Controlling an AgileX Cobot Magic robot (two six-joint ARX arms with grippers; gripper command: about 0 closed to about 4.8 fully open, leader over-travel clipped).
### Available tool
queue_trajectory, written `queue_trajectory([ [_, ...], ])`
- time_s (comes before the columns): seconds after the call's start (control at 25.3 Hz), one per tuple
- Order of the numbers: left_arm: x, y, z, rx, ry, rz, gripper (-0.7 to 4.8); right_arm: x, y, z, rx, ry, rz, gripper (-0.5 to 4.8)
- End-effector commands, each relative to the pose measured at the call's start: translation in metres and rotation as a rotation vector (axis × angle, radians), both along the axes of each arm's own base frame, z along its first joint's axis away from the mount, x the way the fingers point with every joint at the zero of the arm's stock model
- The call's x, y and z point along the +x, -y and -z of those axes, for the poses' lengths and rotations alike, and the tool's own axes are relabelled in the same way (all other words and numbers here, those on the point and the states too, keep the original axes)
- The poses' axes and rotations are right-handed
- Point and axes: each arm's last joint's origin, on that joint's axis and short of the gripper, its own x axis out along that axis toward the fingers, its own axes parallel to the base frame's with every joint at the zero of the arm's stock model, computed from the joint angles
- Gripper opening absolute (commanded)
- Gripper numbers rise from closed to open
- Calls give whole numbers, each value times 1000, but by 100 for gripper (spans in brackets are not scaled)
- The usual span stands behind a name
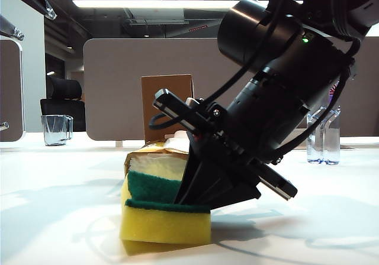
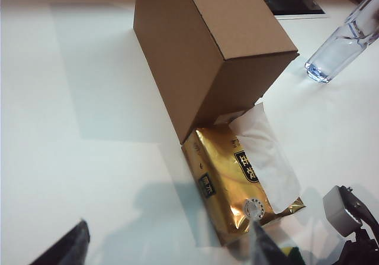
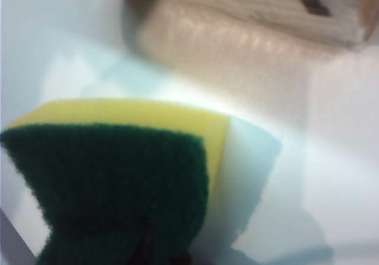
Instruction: Move the sponge from left to right to wipe the table, avoiding obstacles on the table, and finally reaching the bottle of mineral water.
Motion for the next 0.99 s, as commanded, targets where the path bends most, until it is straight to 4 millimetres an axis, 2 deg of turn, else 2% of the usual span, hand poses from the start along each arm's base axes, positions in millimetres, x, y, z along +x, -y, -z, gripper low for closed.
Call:
queue_trajectory([
  [0.04,0,0,-4,-4,23,3,345,-19,22,26,-282,-150,41,-9],
  [0.59,-6,0,-13,-32,55,33,344,-9,44,25,-354,-167,95,-9],
  [0.79,-7,0,-13,-32,60,33,344,-4,57,23,-367,-168,119,-9],
  [0.99,-8,0,-14,-32,64,34,344,-11,78,25,-371,-178,167,-9],
])
